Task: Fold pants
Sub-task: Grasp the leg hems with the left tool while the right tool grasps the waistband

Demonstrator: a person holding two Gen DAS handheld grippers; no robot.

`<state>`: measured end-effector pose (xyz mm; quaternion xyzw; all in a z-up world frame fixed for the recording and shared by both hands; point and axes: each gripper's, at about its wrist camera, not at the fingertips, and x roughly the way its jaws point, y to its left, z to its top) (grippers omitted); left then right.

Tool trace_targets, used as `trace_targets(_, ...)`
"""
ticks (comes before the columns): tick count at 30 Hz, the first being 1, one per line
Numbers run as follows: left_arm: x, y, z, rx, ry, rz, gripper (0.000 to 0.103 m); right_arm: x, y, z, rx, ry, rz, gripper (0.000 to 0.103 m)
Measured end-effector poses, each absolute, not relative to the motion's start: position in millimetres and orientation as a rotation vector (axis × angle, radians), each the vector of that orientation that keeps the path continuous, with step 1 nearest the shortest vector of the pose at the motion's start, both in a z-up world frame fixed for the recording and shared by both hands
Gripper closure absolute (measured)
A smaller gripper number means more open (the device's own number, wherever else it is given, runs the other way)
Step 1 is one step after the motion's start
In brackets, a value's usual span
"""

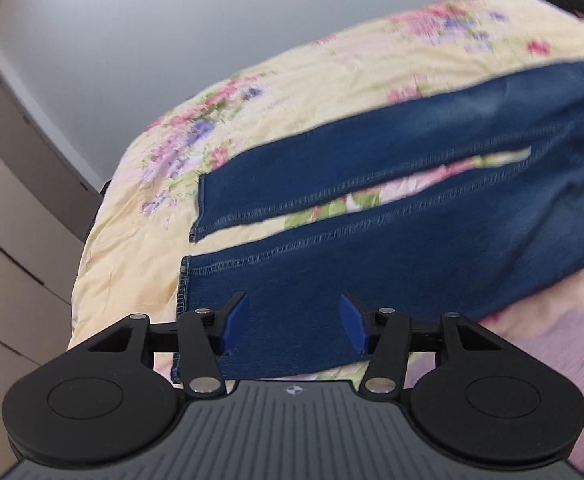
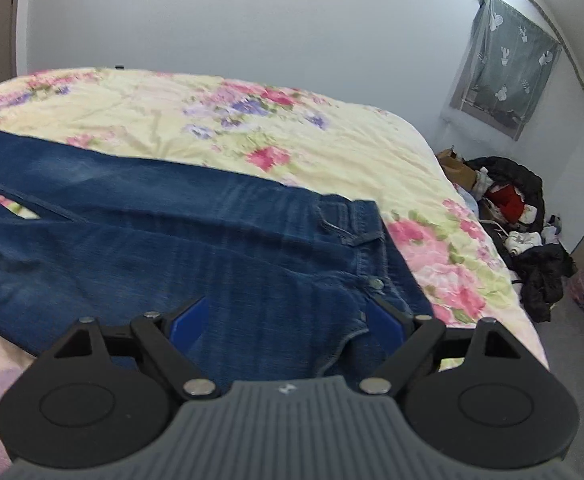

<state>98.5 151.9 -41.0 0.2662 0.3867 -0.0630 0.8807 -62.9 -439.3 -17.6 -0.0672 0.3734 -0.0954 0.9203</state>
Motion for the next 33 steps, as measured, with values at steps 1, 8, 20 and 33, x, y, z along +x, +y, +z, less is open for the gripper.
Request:
trace_targets(1, 101, 155, -47, 0.588, 0.819, -0.149, 0.041, -60, -451, -22, -0.154, 0.803, -0.208, 0.022)
trace_targets(8, 112, 167, -93, 0.811, 0.908, -0.209, 0.04, -64, -511, -62, -0.197, 1.026, -0.281, 0.05)
trace_targets(20, 115, 168, -148, 1.078, 0.968, -0.306, 0.029, -100, -556, -55, -0.409, 1.124, -0.248, 0.045)
trace_targets(33, 136, 152, -136, 0.897, 0.927, -0.188, 0.089, -103, -496, -99, -0.673, 1.073, 0.024, 0.047)
